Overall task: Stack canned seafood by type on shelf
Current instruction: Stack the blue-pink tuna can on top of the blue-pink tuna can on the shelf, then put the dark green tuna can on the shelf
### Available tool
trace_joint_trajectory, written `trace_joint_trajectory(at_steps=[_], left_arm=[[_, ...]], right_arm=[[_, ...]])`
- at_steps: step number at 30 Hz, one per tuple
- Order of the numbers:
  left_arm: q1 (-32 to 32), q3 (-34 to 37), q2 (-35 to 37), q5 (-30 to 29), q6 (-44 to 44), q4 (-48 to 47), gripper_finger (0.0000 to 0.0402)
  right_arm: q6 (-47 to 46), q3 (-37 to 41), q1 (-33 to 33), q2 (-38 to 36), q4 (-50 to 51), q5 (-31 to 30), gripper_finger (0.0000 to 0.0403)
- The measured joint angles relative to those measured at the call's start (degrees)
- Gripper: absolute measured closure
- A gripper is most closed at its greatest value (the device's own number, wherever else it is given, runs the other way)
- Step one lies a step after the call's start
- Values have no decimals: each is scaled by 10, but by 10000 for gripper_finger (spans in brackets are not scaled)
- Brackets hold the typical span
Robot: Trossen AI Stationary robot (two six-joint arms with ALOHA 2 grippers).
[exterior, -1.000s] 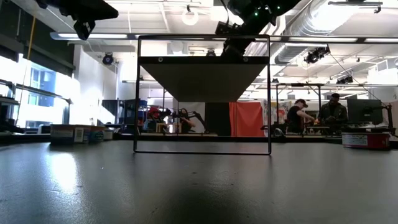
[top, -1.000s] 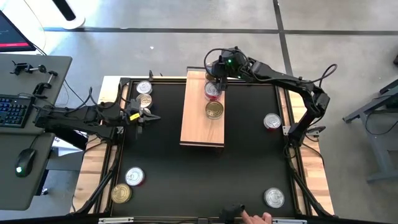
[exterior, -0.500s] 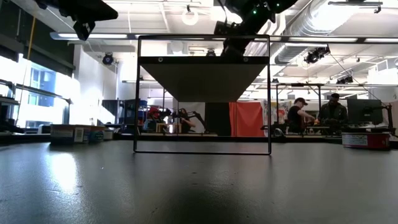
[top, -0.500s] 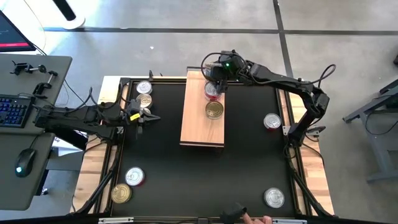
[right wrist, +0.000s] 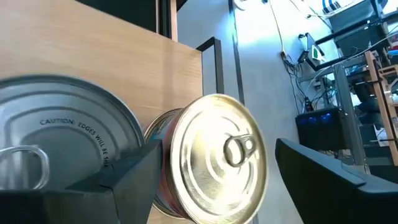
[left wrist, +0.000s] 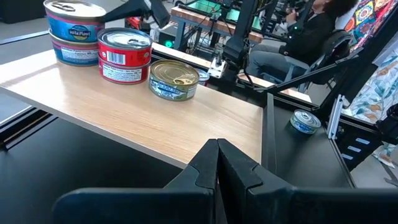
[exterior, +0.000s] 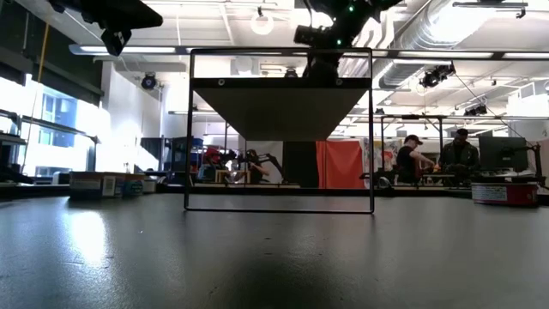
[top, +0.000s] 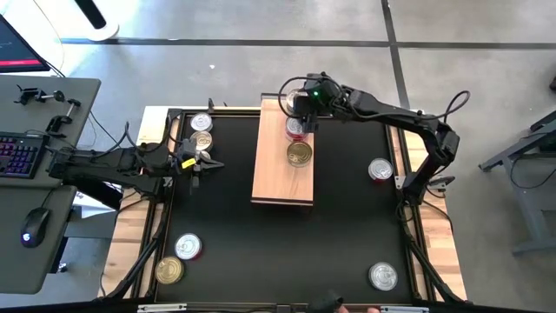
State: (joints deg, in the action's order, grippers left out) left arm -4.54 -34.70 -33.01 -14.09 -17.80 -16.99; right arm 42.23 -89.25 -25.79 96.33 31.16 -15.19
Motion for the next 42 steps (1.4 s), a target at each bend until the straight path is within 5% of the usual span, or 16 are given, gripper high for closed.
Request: trace_joint_trajectory(at_steps=[9, 15, 24, 35, 42], left_arm=[[0, 0, 4, 24, 0, 0, 402], [0, 0, 33, 86, 0, 2, 401], [0, 0, 45, 97, 55, 0, 401], [0, 0, 43, 185, 50, 0, 402], [0, 0, 35, 184, 5, 15, 401]], right_arm=[[-81, -96, 6, 0, 78, 3, 100], [-333, -185, 25, 0, 119, 11, 100], [-521, -183, 88, -1, 221, 252, 100], [-857, -42, 358, 0, 283, 321, 114], [-1061, 125, 556, 0, 264, 425, 200]])
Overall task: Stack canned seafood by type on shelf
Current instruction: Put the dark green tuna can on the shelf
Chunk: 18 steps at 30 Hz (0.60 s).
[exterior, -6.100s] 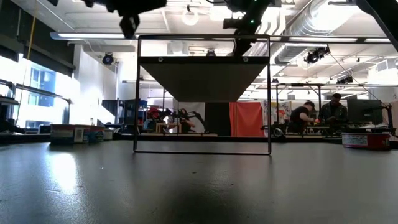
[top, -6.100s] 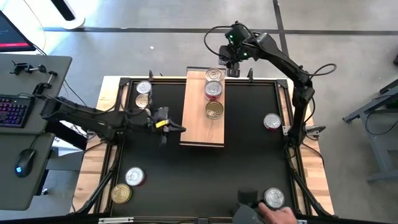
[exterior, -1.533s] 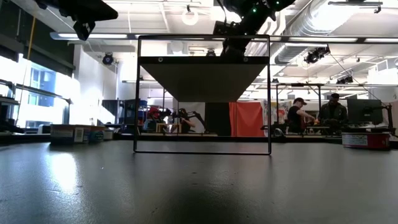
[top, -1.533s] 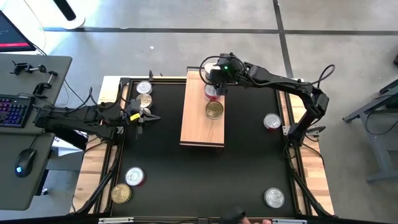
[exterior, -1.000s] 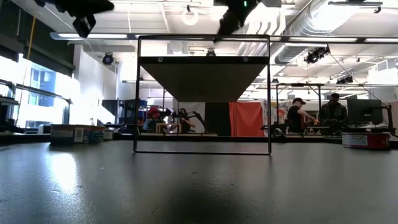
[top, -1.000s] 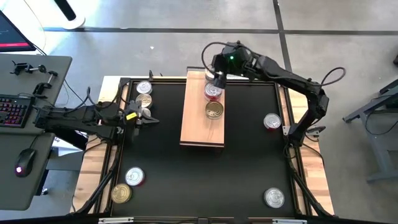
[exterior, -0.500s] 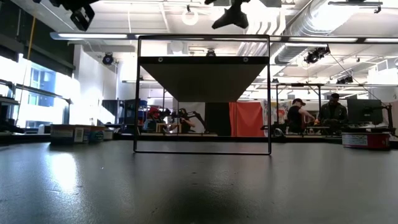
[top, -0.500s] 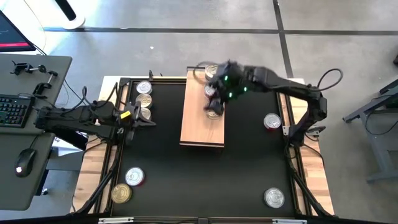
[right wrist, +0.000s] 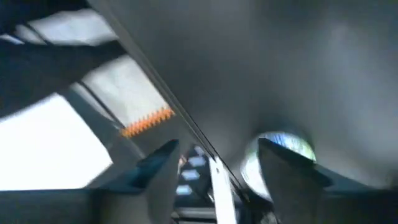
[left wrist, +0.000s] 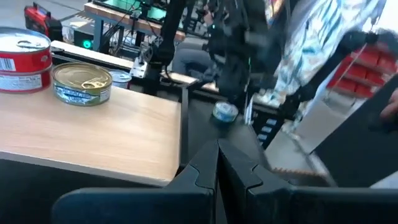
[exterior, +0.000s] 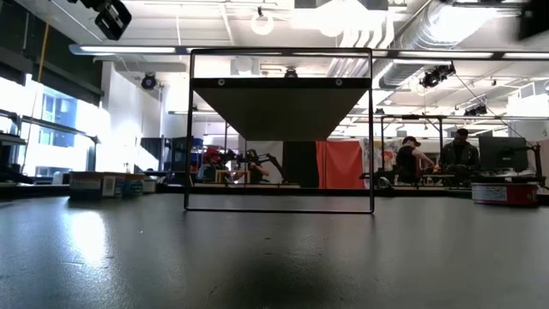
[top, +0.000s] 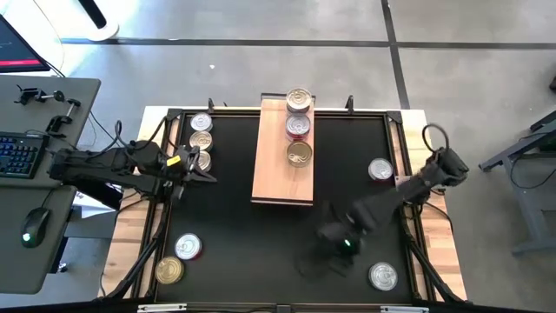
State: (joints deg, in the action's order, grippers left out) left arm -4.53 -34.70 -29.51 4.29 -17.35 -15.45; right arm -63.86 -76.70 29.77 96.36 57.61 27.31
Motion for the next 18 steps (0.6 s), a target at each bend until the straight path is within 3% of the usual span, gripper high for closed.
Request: trace_joint_trajectory(at_steps=[7, 13, 18], left_arm=[[-48, 0, -88, -11, -12, 116, 401], [-151, -2, -251, -84, -23, 262, 402], [-232, -74, -398, -166, -25, 300, 402]], right_arm=[[-118, 82, 122, 0, -29, 1, 380], [-159, 135, 185, 0, -86, -3, 386], [-173, 173, 225, 0, -90, -25, 397]])
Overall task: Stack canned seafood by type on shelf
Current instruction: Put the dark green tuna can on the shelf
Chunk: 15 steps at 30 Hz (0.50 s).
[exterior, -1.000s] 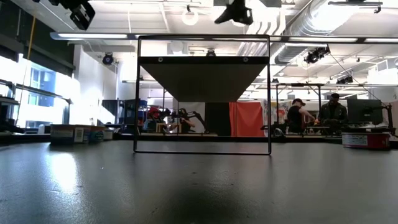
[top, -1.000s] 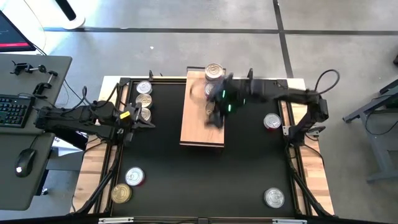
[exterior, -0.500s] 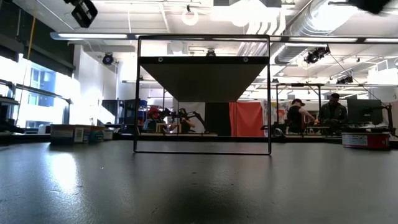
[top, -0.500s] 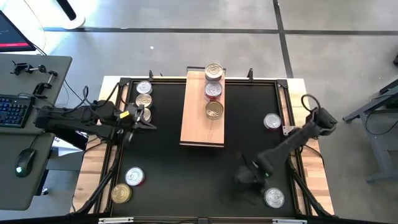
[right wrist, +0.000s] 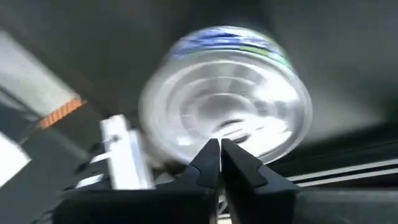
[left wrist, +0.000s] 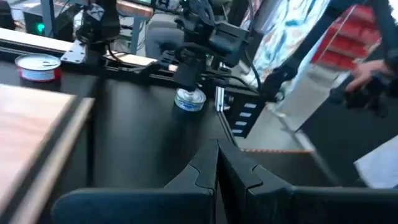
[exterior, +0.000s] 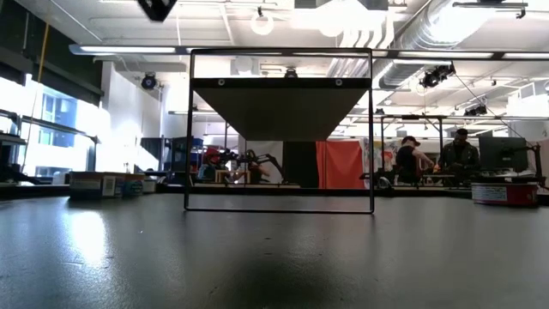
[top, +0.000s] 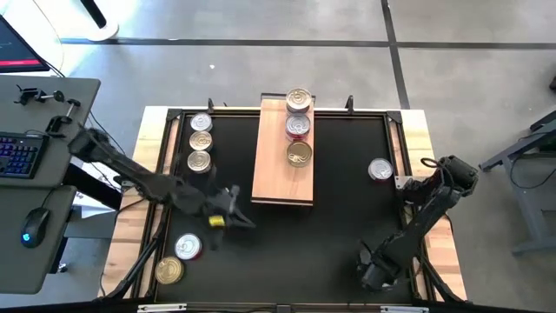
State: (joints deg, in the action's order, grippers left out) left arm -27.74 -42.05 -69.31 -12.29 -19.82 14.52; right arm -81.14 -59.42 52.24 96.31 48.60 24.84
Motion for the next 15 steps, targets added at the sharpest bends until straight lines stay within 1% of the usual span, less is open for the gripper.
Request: trace_joint_trajectory(at_steps=[2, 4, 7, 9, 12, 15], left_arm=[[-23, -39, -54, -31, 12, 0, 401], [-37, -75, -105, -50, 20, 0, 401], [-48, -127, -167, -61, 9, -2, 401], [-50, -155, -197, -61, 6, -1, 402], [-50, -188, -230, -61, 10, -1, 401], [-50, -207, -250, -61, 25, 0, 402]], right_arm=[[0, 14, 11, 0, -1, -16, 399], [0, 23, 17, -2, -6, -19, 402], [1, 32, 19, -4, -18, -22, 402], [1, 33, 18, -4, -30, -39, 402], [1, 29, 6, -4, -78, -97, 402], [1, 26, -15, -4, -138, -190, 403]])
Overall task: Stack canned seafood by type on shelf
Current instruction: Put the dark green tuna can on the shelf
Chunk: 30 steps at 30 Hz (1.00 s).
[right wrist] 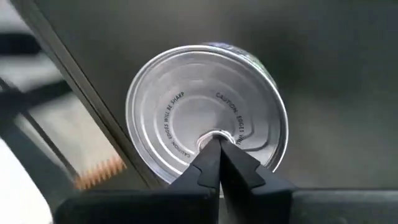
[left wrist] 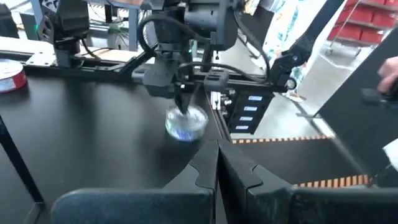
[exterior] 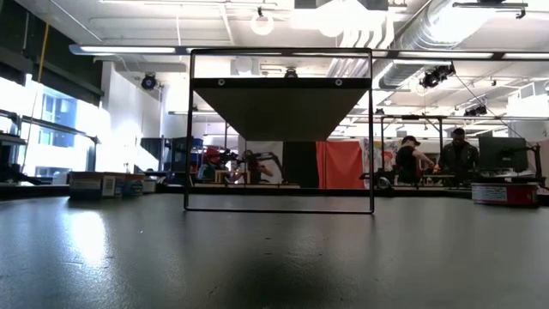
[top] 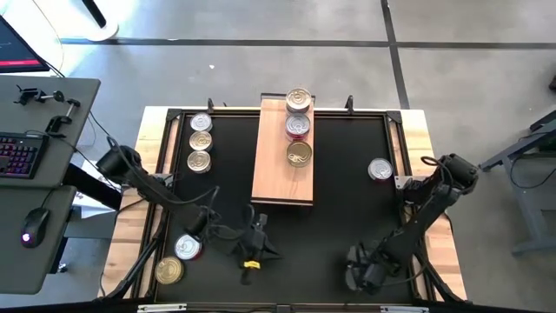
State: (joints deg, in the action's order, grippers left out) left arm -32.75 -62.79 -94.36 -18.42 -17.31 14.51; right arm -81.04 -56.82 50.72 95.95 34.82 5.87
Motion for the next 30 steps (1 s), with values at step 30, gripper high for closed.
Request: trace_joint_trajectory(at_steps=[30], left_arm=[[-55, 142, -16, -27, -64, -29, 402]], right_arm=[[95, 2, -172, 58, -439, -168, 403]])
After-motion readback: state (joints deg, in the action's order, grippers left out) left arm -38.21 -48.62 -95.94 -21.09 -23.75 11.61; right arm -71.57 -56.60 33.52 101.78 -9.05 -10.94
